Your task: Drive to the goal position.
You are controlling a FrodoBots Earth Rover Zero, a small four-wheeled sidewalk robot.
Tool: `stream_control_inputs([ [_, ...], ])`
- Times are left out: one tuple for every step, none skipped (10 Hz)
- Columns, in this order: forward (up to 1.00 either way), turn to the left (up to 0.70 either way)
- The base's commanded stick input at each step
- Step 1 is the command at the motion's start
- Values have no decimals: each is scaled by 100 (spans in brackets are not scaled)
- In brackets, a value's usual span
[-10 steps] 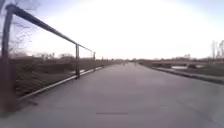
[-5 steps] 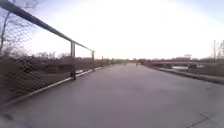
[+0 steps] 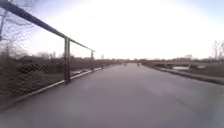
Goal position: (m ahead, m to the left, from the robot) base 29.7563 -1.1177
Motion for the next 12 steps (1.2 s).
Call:
stream_control_inputs([
  [100, 1],
  [100, 1],
  [100, 1],
  [100, 1],
  [100, 1],
  [100, 1],
  [100, 1],
  [100, 1],
  [100, 1],
  [100, 1],
  [100, 1],
  [100, 1],
])
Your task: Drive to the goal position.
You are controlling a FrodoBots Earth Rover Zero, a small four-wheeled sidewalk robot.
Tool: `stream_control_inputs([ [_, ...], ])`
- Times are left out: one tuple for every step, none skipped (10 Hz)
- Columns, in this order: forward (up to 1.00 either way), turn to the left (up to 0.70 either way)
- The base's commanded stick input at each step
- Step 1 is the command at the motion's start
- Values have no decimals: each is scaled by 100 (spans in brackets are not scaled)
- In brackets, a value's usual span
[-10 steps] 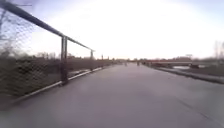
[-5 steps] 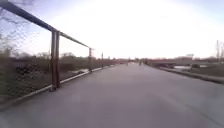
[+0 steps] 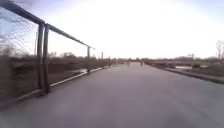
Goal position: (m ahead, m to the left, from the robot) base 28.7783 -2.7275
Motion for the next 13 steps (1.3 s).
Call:
stream_control_inputs([
  [100, 1],
  [100, 1],
  [100, 1],
  [45, 1],
  [7, 1],
  [7, 1],
  [7, 1],
  [6, 1],
  [6, 1],
  [7, 1],
  [7, 1],
  [7, 1],
  [7, 1],
])
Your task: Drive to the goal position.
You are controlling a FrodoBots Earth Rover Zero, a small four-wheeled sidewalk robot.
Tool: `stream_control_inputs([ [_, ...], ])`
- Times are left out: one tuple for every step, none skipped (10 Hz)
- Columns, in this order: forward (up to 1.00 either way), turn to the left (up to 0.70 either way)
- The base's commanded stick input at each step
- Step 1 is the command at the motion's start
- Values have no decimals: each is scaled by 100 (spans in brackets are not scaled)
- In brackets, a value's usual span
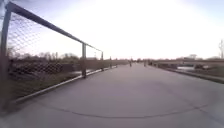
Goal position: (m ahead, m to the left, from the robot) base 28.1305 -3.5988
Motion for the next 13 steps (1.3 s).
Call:
stream_control_inputs([
  [71, 1],
  [100, -6],
  [100, -15],
  [100, -39],
  [100, -39],
  [100, -39],
  [100, -39],
  [100, -39],
  [100, -39],
  [100, -39],
  [100, -39],
  [100, -39],
  [100, -39],
])
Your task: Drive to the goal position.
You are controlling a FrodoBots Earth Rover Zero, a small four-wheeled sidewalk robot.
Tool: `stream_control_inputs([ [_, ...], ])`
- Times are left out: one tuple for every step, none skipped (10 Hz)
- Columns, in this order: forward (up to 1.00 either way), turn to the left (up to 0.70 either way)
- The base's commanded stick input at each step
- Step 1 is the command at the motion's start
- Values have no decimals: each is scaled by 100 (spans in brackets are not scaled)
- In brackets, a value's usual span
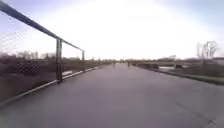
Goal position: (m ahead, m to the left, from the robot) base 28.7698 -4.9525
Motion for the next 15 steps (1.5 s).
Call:
stream_control_inputs([
  [100, -38],
  [100, -30],
  [100, 1],
  [100, 1],
  [100, 1],
  [100, 1],
  [100, 1],
  [100, 1],
  [100, 1],
  [100, 1],
  [100, 1],
  [100, 1],
  [100, 1],
  [100, 1],
  [100, 1],
])
